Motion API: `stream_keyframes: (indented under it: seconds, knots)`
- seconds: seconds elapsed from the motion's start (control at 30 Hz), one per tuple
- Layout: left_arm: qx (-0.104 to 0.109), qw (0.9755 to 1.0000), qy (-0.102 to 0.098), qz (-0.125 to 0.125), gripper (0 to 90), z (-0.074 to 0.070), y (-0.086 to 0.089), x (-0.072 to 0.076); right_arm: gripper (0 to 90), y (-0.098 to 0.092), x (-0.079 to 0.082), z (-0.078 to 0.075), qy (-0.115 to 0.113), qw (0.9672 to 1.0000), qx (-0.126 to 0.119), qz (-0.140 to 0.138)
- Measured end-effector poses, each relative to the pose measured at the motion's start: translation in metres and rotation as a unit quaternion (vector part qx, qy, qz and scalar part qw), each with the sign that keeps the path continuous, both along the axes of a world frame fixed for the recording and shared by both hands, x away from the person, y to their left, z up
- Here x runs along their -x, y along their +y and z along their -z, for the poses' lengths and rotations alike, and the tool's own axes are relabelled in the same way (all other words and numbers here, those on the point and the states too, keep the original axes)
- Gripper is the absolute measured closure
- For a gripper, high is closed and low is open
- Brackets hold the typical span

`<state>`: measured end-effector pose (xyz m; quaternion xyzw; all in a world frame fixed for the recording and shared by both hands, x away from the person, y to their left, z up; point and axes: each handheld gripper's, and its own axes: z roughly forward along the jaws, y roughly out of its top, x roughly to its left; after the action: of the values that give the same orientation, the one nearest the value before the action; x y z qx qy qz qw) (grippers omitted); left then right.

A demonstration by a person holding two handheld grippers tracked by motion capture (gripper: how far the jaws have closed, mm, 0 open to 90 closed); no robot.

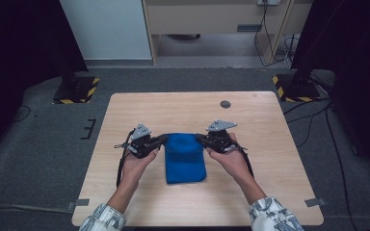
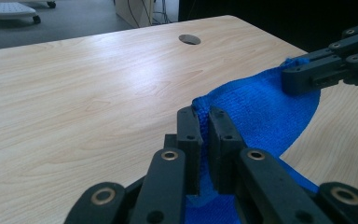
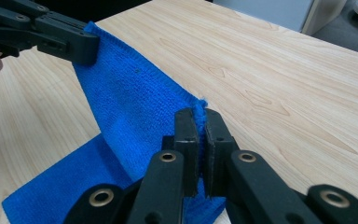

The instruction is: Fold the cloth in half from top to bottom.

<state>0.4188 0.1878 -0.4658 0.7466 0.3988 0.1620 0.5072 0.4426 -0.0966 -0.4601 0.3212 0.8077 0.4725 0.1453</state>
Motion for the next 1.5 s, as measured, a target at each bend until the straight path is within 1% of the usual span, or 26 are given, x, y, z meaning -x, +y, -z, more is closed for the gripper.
stream_keyframes:
  seconds: [0.03,0.27,0.3,0.4,0.47,0.57,0.6,0.63,0.7,0.73,0.8,0.83,1.03,1.3,1.37,1.5]
  knots:
    - [-0.002,1.0000,0.001,0.001,84.1,0.000,0.001,0.000,86.6,0.000,0.001,0.000,-0.001,1.0000,-0.001,0.000]
    - [0.003,1.0000,0.002,0.001,84.5,-0.001,0.004,0.003,86.7,0.002,0.004,-0.002,0.002,1.0000,-0.004,-0.008]
    - [0.000,1.0000,0.002,0.000,83.9,0.000,0.004,0.003,86.8,0.002,0.005,-0.001,0.002,1.0000,-0.005,-0.007]
    - [0.002,1.0000,0.004,-0.006,76.4,0.001,0.004,0.004,86.8,0.001,0.006,-0.001,0.004,0.9999,-0.006,-0.007]
    - [0.010,0.9999,0.001,-0.010,69.3,0.000,0.005,0.004,86.8,0.001,0.006,0.000,0.005,0.9999,-0.005,-0.007]
    - [0.015,0.9997,0.001,-0.021,55.1,-0.004,0.007,0.004,86.8,0.000,0.006,0.001,0.009,0.9999,-0.005,-0.007]
    - [0.026,0.9994,-0.002,-0.023,53.2,-0.006,0.008,0.004,86.8,-0.001,0.006,0.002,0.010,0.9999,-0.005,-0.007]
    - [0.028,0.9993,-0.004,-0.024,50.8,-0.007,0.008,0.005,86.8,-0.001,0.006,0.003,0.012,0.9999,-0.004,-0.008]
    - [0.026,0.9992,-0.011,-0.029,48.8,-0.009,0.009,0.005,86.8,-0.002,0.006,0.003,0.014,0.9999,-0.006,-0.006]
    - [0.027,0.9991,-0.011,-0.030,47.6,-0.010,0.010,0.005,86.8,-0.002,0.006,0.004,0.015,0.9999,-0.006,-0.005]
    - [0.019,0.9991,-0.011,-0.035,44.9,-0.008,0.011,0.003,86.8,-0.002,0.006,0.004,0.016,0.9998,-0.003,-0.007]
    - [0.018,0.9991,-0.010,-0.037,42.8,-0.008,0.012,0.002,86.8,-0.001,0.006,0.005,0.017,0.9998,-0.003,-0.008]
    - [0.013,0.9987,-0.004,-0.050,39.3,-0.003,0.019,-0.002,86.8,0.003,0.010,0.006,0.018,0.9997,-0.005,-0.015]
    - [0.013,0.9978,0.012,-0.064,39.6,0.004,0.027,-0.004,86.8,0.008,0.018,0.004,0.018,0.9995,-0.010,-0.026]
    - [0.015,0.9978,0.014,-0.063,39.5,0.005,0.027,-0.004,86.7,0.007,0.020,0.003,0.015,0.9994,-0.012,-0.029]
    - [0.010,0.9979,0.018,-0.061,39.2,0.008,0.026,-0.004,86.0,0.005,0.025,0.004,0.018,0.9991,-0.008,-0.039]
